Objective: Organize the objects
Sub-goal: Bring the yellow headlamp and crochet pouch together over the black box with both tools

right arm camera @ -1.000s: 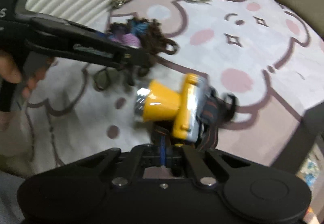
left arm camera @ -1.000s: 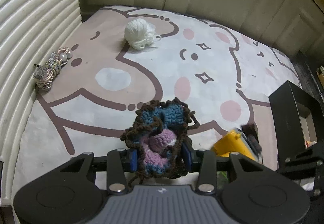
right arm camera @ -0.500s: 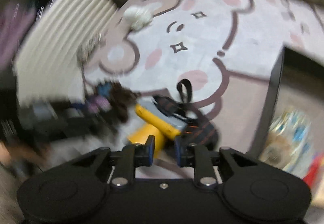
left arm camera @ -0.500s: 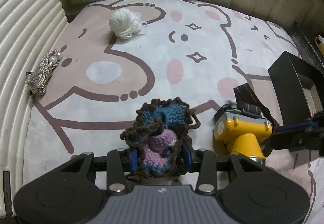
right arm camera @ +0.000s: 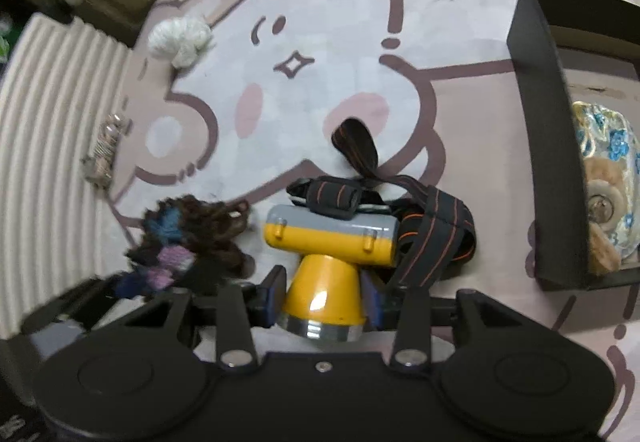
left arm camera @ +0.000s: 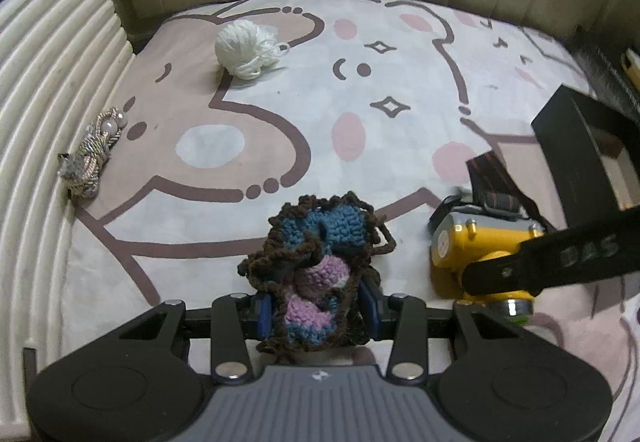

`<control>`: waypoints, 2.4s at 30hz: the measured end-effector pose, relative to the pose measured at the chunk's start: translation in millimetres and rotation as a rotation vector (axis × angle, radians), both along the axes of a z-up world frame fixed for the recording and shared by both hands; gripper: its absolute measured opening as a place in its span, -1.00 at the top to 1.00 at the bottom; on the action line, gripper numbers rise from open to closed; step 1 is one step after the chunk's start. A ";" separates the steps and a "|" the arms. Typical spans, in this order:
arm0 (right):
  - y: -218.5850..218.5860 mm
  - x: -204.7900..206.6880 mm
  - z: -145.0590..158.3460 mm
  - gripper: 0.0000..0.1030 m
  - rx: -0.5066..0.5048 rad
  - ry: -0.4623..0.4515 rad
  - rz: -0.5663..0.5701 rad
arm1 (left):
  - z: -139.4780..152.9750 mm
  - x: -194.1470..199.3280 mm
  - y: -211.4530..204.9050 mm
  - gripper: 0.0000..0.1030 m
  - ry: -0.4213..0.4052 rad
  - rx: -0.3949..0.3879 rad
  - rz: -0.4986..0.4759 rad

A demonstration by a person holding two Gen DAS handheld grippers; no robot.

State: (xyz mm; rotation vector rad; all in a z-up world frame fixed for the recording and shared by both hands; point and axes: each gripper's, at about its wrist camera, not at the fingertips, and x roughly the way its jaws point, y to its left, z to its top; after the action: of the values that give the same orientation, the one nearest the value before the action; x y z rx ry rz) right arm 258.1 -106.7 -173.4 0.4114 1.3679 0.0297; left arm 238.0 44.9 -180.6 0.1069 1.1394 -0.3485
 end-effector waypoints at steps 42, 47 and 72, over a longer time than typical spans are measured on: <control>-120.4 -54.5 108.9 0.22 -0.225 -0.625 0.114 | 112.5 -27.0 -49.2 0.19 -0.413 -0.320 0.073; -172.6 -58.7 101.2 0.22 -0.254 -0.644 0.022 | 118.7 -27.9 -82.5 0.19 -0.482 -0.356 0.034; -244.6 -28.2 13.0 0.23 -0.301 -0.334 0.024 | 101.4 -17.1 -191.1 0.18 -0.486 -0.493 -0.112</control>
State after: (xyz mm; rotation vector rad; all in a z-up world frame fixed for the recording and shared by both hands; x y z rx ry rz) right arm 229.9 -351.3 -160.4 0.1284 1.0271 -0.0836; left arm 220.9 -146.2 -79.2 -0.1727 0.5463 -0.6546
